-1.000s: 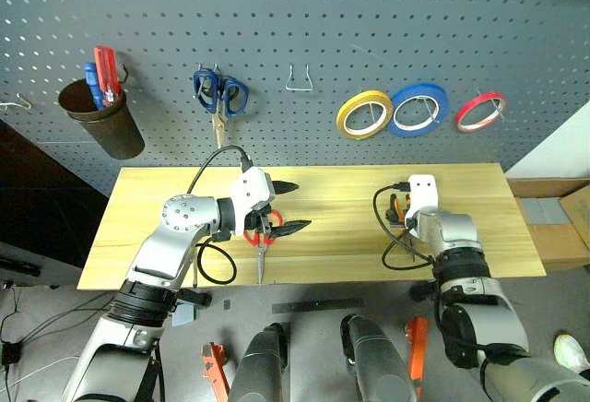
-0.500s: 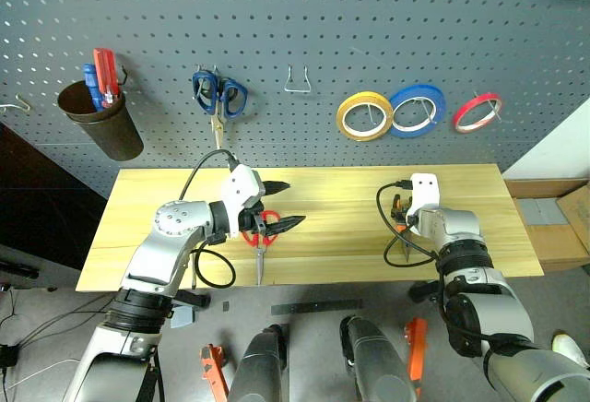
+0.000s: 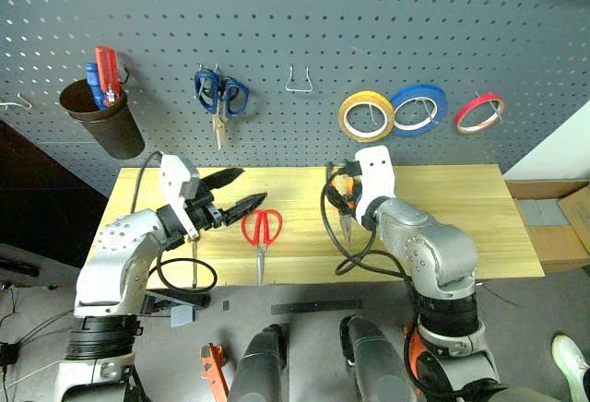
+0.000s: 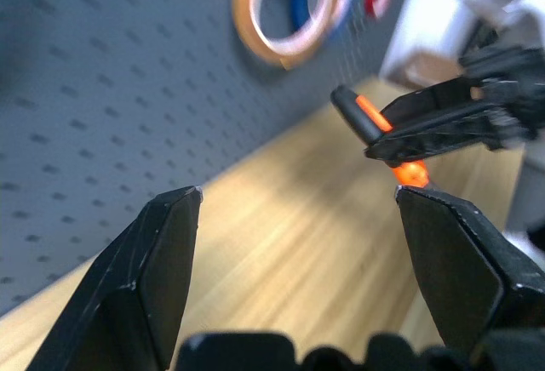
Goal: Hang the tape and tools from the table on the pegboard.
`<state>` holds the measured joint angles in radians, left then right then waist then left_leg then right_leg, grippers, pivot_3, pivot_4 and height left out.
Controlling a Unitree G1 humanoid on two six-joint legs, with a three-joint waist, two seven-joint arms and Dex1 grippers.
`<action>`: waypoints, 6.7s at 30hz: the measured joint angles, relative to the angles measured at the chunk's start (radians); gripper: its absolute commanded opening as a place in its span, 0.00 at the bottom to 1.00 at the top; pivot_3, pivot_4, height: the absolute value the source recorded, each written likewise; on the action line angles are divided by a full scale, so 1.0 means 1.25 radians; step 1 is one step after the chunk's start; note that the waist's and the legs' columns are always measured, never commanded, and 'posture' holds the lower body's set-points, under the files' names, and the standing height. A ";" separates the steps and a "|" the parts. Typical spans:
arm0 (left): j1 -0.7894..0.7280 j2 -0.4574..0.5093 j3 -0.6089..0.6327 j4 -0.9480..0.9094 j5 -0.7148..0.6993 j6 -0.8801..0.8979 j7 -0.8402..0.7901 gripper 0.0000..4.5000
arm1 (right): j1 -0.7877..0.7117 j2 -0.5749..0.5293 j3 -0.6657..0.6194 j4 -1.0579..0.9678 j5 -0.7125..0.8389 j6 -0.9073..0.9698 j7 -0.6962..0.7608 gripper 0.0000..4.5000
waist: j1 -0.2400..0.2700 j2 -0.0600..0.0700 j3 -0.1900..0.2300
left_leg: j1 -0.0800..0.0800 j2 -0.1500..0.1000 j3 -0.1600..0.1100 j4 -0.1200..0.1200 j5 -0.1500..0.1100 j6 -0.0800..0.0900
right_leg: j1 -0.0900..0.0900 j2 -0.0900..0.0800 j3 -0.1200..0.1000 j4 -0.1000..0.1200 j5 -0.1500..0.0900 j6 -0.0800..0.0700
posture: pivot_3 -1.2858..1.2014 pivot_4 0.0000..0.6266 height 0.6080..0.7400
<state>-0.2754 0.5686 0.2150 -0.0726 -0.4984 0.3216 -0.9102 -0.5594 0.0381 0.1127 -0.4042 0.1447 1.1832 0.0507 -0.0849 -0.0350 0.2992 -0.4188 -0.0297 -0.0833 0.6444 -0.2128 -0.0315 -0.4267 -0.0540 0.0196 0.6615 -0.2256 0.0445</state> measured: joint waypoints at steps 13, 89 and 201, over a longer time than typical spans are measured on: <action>0.043 0.007 0.083 -0.102 -0.033 0.023 0.117 0.87 | -0.487 0.018 -0.096 0.346 -0.006 -0.376 -0.005 0.63 | 0.009 -0.002 -0.002 | -0.001 0.000 0.001 -0.003 0.000 -0.001 | -0.003 0.000 0.000 0.000 0.000 -0.001 | 0.51 0.32 1.00; -0.073 -0.338 -0.151 0.113 0.246 0.581 0.695 0.83 | -0.102 -0.298 0.177 -0.032 0.154 -0.029 0.445 1.00 | 0.022 -0.003 -0.022 | -0.005 0.000 0.002 0.001 0.004 -0.004 | -0.006 0.001 -0.003 0.003 0.003 -0.004 | 0.48 0.36 1.00; -0.266 -0.109 0.085 0.517 0.255 0.493 0.616 0.80 | -0.205 -0.191 0.092 0.055 0.278 0.104 0.274 1.00 | 0.007 -0.002 -0.017 | -0.001 0.002 0.002 -0.003 0.001 -0.001 | 0.001 0.001 -0.004 -0.009 0.004 -0.002 | 0.47 0.48 1.00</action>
<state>-0.6076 0.4326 0.3211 0.5735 -0.1800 0.9375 -0.1398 -0.8158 -0.2003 0.2272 -0.3348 0.4919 1.3134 0.3931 -0.0764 -0.0371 0.2782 -0.4198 -0.0276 -0.0812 0.6405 -0.2113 -0.0325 -0.4249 -0.0527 0.0151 0.6506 -0.2209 0.0421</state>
